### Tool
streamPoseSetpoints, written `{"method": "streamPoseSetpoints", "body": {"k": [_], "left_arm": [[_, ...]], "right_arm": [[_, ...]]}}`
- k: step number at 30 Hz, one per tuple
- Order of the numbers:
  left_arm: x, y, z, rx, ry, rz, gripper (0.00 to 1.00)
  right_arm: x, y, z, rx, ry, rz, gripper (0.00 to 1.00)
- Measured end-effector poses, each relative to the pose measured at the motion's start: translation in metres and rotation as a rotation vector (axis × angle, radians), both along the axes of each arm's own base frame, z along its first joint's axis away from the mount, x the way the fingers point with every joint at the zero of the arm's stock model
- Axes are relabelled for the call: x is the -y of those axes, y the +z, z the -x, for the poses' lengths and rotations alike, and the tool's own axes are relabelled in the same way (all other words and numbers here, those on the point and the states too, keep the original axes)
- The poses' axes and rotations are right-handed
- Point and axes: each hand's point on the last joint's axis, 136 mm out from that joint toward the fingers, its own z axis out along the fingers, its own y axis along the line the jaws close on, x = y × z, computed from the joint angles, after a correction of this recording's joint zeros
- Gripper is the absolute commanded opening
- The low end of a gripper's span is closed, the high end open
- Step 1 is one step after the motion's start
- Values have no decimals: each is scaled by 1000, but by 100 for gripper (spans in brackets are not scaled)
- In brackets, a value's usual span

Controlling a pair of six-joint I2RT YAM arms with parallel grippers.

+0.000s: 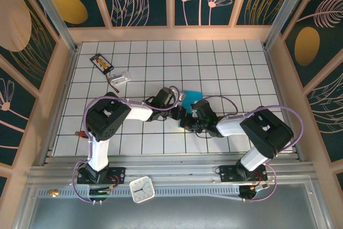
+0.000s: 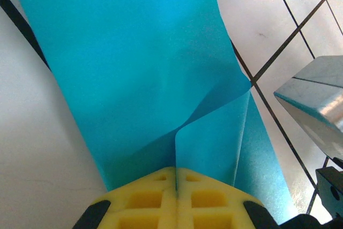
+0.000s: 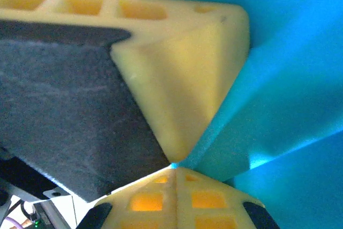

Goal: Fold a paper plane with a square sheet of paper (pick it up from the middle)
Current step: Fold the triangle a second time at the center of the table.

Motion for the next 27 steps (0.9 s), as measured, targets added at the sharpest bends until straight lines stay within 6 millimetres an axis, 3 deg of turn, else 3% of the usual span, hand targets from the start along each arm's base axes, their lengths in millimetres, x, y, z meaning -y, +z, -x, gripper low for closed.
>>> {"method": "streamPoseSetpoints", "body": {"k": [10,19,22,27], "left_arm": [[-1,0,0,4,5,-7,0],[-1,-1,-1,10,9,-17,0],[-1,0,-1,11,9,-18,0],[-1,-1,-1,10,11,-21,0]], "right_arm": [[-3,0,2,13,22,37,0],[-13,10,25,-19,135,-20,0],[-1,22,15,8,106,-51,0],[37,45,-23,74,-45,-89,0]]}}
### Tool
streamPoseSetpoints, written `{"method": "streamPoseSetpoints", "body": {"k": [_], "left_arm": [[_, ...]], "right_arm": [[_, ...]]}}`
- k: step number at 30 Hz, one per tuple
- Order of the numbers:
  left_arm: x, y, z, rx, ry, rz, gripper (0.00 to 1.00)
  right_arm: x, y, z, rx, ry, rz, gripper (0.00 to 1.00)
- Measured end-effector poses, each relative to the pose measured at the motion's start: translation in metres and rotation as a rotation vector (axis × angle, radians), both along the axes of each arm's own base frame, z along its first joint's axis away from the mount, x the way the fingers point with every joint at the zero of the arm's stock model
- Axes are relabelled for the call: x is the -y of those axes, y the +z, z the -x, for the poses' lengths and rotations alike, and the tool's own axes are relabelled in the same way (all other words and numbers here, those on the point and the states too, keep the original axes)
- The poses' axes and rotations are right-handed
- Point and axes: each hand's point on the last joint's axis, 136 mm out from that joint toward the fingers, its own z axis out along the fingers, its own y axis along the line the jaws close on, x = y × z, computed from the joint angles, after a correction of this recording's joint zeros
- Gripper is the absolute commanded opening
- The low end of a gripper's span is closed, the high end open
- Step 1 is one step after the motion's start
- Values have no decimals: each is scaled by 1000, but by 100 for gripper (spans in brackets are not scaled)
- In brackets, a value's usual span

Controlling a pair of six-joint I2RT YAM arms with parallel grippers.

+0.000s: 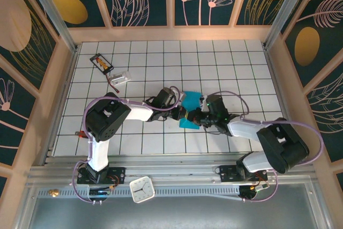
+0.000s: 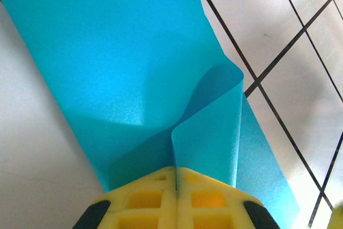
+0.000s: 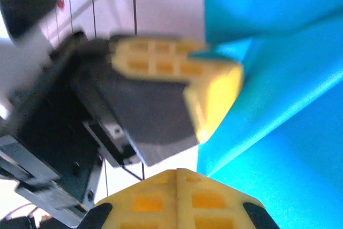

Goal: Fold a paper plane with a square sheet of paper (pick it up from the middle)
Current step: Fold the triangle a second time at the center of the table.

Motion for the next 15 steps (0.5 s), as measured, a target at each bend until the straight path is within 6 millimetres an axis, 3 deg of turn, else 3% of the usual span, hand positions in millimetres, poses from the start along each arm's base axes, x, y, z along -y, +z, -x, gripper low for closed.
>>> {"method": "streamPoseSetpoints", "body": {"k": [4,15], "left_arm": [[0,0,0,0,0,0,0],[0,0,0,1,0,-1,0]], "right_arm": [[18,-5,-17,-11,-76,28,0],[12,-31,-42,-58,-85,88,0]]}}
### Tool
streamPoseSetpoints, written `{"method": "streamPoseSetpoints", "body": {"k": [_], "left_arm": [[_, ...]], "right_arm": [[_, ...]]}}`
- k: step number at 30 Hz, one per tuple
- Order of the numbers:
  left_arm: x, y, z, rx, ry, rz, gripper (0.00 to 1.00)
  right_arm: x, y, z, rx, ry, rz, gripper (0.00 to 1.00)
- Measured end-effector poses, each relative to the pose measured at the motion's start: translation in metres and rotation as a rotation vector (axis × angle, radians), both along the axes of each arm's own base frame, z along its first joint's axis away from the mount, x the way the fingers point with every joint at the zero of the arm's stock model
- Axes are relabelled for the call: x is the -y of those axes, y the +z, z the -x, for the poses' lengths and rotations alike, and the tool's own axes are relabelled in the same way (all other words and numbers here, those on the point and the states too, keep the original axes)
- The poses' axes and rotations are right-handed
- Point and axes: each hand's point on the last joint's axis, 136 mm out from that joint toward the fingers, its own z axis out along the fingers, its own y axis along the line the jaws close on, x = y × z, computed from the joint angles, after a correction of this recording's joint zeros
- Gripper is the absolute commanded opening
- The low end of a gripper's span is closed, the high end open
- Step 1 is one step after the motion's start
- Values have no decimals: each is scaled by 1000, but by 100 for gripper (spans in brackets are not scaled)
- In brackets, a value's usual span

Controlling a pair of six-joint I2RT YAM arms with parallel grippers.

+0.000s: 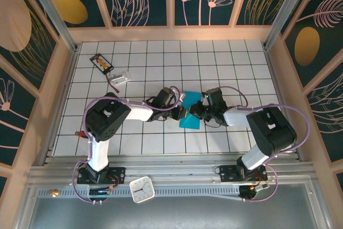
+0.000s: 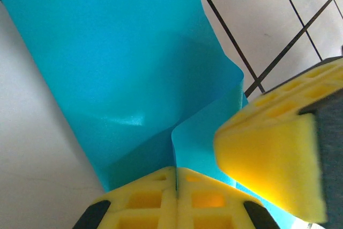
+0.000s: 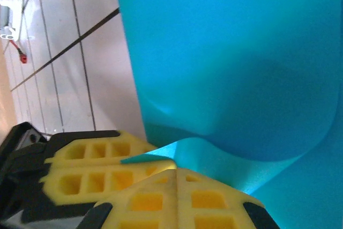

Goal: Fold a paper plane with a square sheet of paper (pick it up from the middle)
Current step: Fold the triangle a second time at the center of the table.

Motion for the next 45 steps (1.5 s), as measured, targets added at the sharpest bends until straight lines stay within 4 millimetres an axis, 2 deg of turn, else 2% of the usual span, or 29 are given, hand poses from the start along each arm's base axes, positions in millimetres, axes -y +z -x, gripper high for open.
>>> {"method": "streamPoseSetpoints", "body": {"k": [11,19,26,31,34,40,45], "left_arm": [[0,0,0,8,-1,-5,0],[0,-1,0,14,-4,-11,0],[-1,-1,0,19,-5,-14,0],[-1,0,-1,21,-4,-17,0],[-1,0,-1,22,-5,-17,0],[-1,0,-1,22,-5,-17,0],[-1,0,-1,22,-5,-18,0]], "right_arm": [[17,-15,-8,-12,-18,33,0],[26,-15,-12,-1,-3,31,0],[47,-10,-21,10,-38,73,0],[29,10,-13,60,16,54,0],[16,14,-6,69,53,45,0],[4,11,-11,61,69,40,0],[6,-1,-13,32,65,56,0]]}}
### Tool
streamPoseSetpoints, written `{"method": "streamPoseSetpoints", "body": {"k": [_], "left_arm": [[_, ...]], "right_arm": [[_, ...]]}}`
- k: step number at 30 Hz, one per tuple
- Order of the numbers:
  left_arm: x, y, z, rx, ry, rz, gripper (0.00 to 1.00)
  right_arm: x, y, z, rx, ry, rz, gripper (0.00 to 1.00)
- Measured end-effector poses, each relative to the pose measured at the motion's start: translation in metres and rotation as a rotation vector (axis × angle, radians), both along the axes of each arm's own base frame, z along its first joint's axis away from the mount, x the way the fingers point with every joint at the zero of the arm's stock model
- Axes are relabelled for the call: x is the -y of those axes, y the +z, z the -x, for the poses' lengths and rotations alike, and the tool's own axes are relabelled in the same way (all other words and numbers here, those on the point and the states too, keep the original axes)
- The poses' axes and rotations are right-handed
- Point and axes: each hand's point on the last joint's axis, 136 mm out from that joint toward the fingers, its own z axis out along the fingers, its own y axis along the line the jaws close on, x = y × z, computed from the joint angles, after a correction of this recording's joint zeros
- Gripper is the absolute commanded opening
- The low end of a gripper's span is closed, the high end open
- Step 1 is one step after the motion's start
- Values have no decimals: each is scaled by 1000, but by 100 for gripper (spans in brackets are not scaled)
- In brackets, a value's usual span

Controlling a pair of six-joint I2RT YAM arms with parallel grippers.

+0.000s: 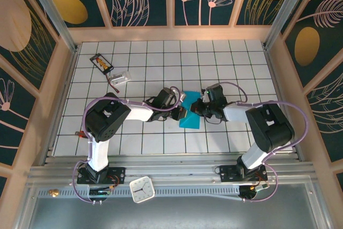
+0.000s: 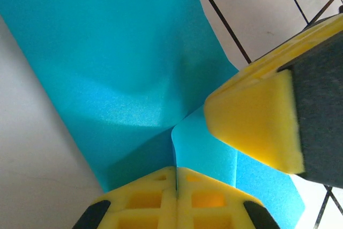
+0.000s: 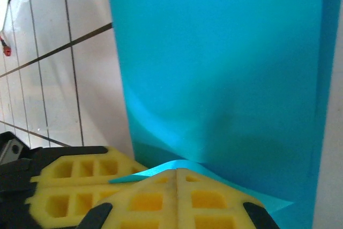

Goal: Fold a paper plane with a square sheet of paper (pick it up from the middle)
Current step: Fold the triangle a second time at the center of the table.

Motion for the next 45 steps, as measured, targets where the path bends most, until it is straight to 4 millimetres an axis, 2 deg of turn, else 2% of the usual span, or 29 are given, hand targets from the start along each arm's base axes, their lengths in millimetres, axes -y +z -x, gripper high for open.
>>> {"method": "streamPoseSetpoints", "body": {"k": [6,13,16,22,25,28,32,37,38,42,45], "left_arm": [[0,0,0,0,0,0,0],[-3,0,-2,6,14,-14,1],[-4,0,-2,7,19,-21,9],[-10,6,-1,4,37,-43,37],[-17,9,-1,0,61,-71,43],[-30,11,3,-15,92,-98,44],[-38,22,10,-43,121,-75,38],[-35,44,23,-96,121,15,4],[-32,51,25,-103,115,43,0],[-16,71,31,-123,73,139,0],[-3,73,35,-146,32,161,0]], "right_arm": [[12,-13,2,-21,-16,24,0],[11,-14,-1,2,-6,11,0],[10,-14,-1,12,1,8,0],[10,-14,-1,23,9,5,0],[10,-14,-1,25,9,4,0],[10,-14,-1,25,9,4,0],[10,-14,-1,25,9,4,0],[10,-14,-1,27,12,6,0],[10,-14,-1,27,12,6,0],[10,-14,-1,29,14,7,0],[10,-14,-1,29,14,7,0]]}}
